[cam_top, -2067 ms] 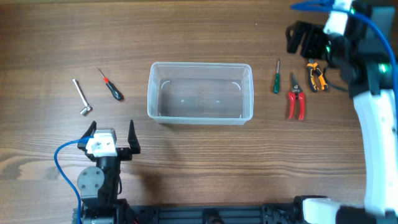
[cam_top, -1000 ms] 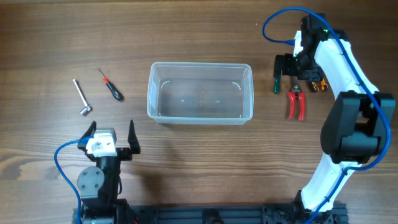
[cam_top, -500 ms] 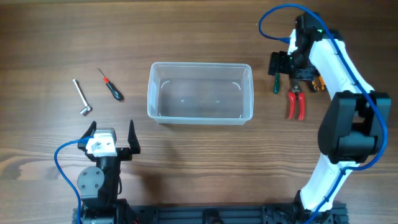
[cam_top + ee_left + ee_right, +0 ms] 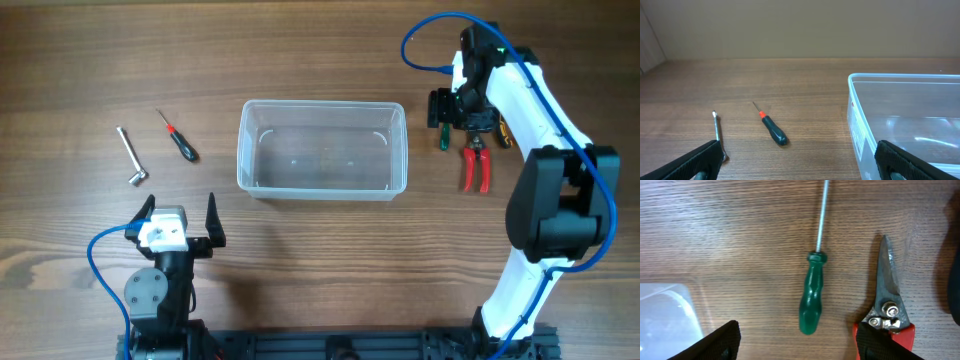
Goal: Pack container
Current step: 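Lower the right gripper and close it on the green screwdriver handle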
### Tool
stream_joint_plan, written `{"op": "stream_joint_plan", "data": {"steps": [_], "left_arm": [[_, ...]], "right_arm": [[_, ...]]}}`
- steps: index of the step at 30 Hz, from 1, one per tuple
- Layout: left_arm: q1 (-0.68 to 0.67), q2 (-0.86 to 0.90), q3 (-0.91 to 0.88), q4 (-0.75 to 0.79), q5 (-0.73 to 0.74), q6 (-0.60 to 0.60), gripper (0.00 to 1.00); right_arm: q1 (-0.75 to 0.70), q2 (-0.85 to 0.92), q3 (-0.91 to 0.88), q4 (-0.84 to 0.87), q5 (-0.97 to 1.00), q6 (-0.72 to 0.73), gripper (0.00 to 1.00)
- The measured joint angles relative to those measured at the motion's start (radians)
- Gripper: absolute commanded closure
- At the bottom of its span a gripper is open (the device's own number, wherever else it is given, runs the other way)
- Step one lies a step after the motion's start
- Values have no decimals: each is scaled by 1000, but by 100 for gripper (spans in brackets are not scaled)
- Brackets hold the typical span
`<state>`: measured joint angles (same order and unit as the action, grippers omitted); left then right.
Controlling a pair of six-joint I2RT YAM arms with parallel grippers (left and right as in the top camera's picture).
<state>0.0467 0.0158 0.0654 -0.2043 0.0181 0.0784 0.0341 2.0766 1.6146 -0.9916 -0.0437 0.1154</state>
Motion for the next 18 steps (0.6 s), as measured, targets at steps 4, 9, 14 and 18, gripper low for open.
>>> {"op": "stream_joint_plan", "data": {"steps": [4, 9, 14, 18], "left_arm": [[0, 0, 0, 0, 0, 0, 0], [0, 0, 0, 0, 0, 0, 0], [0, 1, 0, 0, 0, 0, 0], [0, 1, 0, 0, 0, 0, 0]], "right_arm": [[0, 52, 0, 2, 0, 8, 24], [0, 120, 4, 14, 10, 14, 24], [0, 120, 4, 43, 14, 15, 28], [0, 120, 4, 57, 15, 21, 34]]}}
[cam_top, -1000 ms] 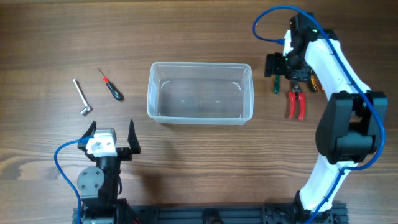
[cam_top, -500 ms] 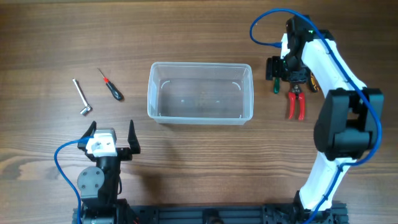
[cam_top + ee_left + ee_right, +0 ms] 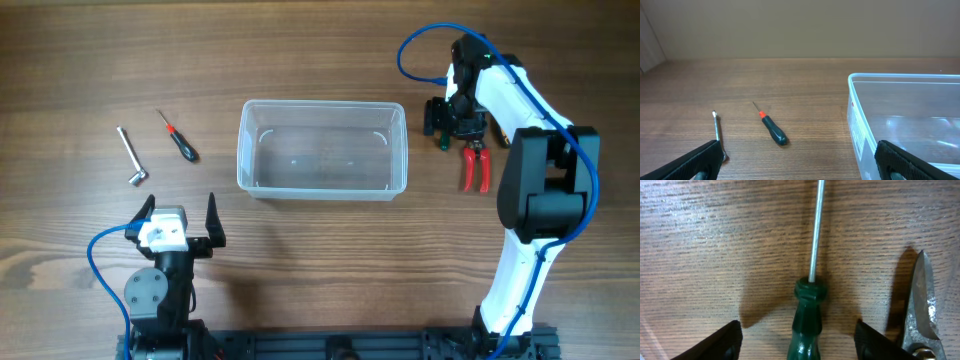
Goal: Pack container
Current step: 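Lower the right gripper and close it on the green screwdriver handle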
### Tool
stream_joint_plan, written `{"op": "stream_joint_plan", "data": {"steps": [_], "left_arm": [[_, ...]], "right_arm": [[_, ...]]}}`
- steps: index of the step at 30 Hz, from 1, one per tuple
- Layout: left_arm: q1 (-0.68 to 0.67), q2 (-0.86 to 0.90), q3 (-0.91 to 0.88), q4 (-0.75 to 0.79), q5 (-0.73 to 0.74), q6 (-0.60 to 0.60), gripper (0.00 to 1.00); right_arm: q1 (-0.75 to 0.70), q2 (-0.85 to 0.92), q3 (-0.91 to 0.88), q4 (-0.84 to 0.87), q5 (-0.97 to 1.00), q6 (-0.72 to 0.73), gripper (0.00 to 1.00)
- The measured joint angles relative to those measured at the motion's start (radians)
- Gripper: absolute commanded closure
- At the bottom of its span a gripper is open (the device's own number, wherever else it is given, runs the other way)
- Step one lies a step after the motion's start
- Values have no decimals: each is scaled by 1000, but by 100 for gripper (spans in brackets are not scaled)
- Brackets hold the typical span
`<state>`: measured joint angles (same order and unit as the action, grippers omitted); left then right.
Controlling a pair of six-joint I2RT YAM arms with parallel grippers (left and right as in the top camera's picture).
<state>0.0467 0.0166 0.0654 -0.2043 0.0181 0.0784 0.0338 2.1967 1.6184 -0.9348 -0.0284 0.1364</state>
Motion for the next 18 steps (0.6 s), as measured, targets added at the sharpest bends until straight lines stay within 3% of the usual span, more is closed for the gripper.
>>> {"op": "stream_joint_plan", "data": {"steps": [6, 14, 18], "left_arm": [[0, 0, 0, 0, 0, 0, 0], [0, 0, 0, 0, 0, 0, 0], [0, 0, 0, 0, 0, 0, 0]], "right_arm": [[0, 0, 0, 5, 0, 14, 38], [0, 1, 0, 4, 3, 24, 60], [0, 2, 0, 4, 3, 24, 62]]}}
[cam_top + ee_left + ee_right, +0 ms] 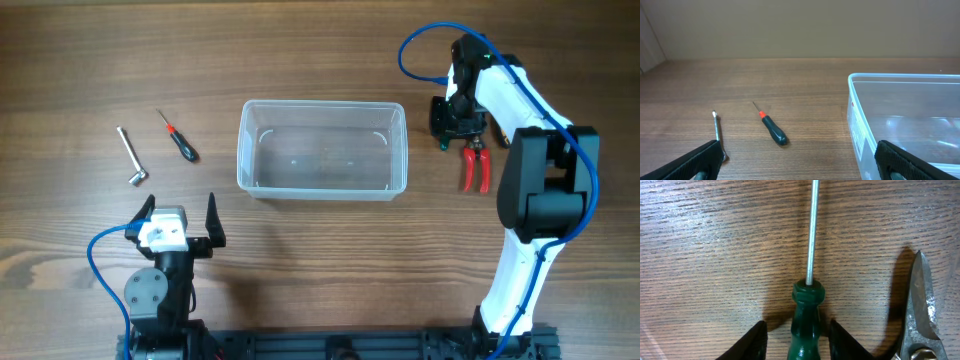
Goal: Pack container
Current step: 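Lower the right gripper and close it on the green screwdriver handle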
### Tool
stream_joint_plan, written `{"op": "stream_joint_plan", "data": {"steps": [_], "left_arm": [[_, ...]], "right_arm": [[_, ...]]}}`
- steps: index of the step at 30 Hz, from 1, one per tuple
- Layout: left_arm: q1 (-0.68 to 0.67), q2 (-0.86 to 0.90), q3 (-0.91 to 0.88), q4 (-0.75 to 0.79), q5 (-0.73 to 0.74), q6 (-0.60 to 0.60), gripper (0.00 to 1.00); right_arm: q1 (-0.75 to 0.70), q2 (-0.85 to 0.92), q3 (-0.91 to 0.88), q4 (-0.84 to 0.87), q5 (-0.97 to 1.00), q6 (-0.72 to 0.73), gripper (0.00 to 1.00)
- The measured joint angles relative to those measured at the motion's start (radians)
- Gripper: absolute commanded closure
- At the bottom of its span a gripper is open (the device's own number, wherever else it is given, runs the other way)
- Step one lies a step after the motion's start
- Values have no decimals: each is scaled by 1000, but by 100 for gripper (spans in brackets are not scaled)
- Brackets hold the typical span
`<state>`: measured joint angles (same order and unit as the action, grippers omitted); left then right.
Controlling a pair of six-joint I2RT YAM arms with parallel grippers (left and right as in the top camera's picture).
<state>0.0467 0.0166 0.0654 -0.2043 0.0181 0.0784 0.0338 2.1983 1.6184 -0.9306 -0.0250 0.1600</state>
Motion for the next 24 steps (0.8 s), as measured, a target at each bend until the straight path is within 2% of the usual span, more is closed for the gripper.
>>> {"op": "stream_joint_plan", "data": {"steps": [4, 8, 12, 15, 24], "left_arm": [[0, 0, 0, 0, 0, 0, 0], [0, 0, 0, 0, 0, 0, 0], [0, 0, 0, 0, 0, 0, 0], [0, 0, 0, 0, 0, 0, 0], [0, 0, 0, 0, 0, 0, 0]], "right_arm": [[0, 0, 0, -3, 10, -1, 70], [0, 1, 0, -7, 24, -3, 73], [0, 1, 0, -7, 30, -3, 90], [0, 1, 3, -6, 32, -2, 95], [0, -1, 7, -3, 33, -16, 96]]}}
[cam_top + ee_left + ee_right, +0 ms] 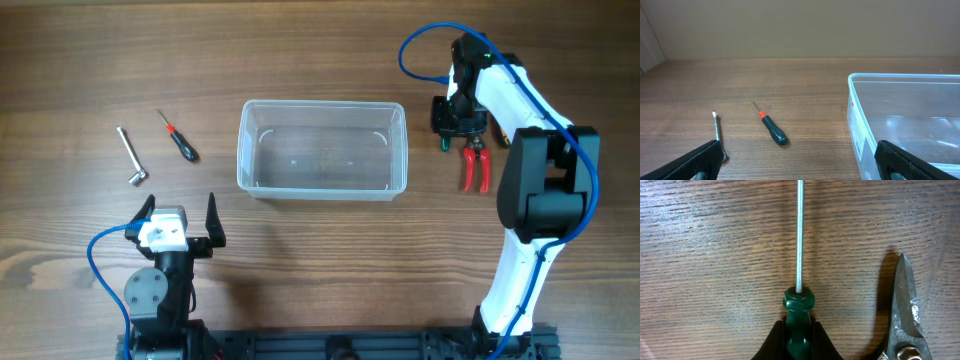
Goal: Pack container
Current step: 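Lower the right gripper and close it on the green screwdriver handle, then lift the screwdriver and carry it over the clear container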
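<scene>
A clear plastic container (322,148) stands at the table's middle. To its right my right gripper (447,128) is shut on the green screwdriver (798,315), both fingers pressed against the handle, the steel shaft pointing away over the wood. Red-handled snips (474,168) lie just beside it. Left of the container lie a small black screwdriver with an orange collar (181,139) and a silver L-shaped wrench (131,158). My left gripper (178,222) stands open near the front edge; in its wrist view the black screwdriver (772,129) and the container wall (858,131) show ahead.
The snips' blade (903,305) lies close to the right of the green handle. The right arm's blue cable (425,45) loops above the container's far right corner. The left arm's base (150,295) sits at the front left.
My right gripper's fingers, then a little apart either side of the green handle, now press against it. The left arm and the other tools have not moved.
My right gripper was open above the green screwdriver beside the snips. It then stood lower, straddling the handle with wide fingers, later with narrower ones, and now grips the handle. The left gripper stayed open and still throughout.
</scene>
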### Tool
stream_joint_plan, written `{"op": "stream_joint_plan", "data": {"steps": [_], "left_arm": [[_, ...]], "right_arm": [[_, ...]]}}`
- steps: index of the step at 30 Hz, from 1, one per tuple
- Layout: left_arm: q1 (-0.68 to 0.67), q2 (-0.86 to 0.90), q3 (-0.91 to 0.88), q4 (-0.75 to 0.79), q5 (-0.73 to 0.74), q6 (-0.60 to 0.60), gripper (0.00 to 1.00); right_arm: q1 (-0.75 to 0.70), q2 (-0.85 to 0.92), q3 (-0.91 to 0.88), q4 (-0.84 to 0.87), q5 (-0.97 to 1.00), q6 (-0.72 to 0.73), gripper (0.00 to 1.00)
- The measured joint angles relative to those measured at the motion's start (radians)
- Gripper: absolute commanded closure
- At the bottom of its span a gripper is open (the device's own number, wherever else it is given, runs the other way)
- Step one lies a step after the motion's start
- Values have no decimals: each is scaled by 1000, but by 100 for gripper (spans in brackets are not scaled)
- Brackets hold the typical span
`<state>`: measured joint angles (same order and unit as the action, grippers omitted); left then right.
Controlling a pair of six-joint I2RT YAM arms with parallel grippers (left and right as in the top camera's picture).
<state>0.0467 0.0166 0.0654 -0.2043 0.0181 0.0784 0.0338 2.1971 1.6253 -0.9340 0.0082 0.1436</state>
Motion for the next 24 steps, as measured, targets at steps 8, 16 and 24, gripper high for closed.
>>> {"op": "stream_joint_plan", "data": {"steps": [8, 16, 24], "left_arm": [[0, 0, 0, 0, 0, 0, 0], [0, 0, 0, 0, 0, 0, 0], [0, 0, 0, 0, 0, 0, 0]], "right_arm": [[0, -105, 33, 24, 0, -52, 96], [2, -367, 54, 41, -8, -189, 96], [35, -571, 59, -1, -265, -398, 96]]}}
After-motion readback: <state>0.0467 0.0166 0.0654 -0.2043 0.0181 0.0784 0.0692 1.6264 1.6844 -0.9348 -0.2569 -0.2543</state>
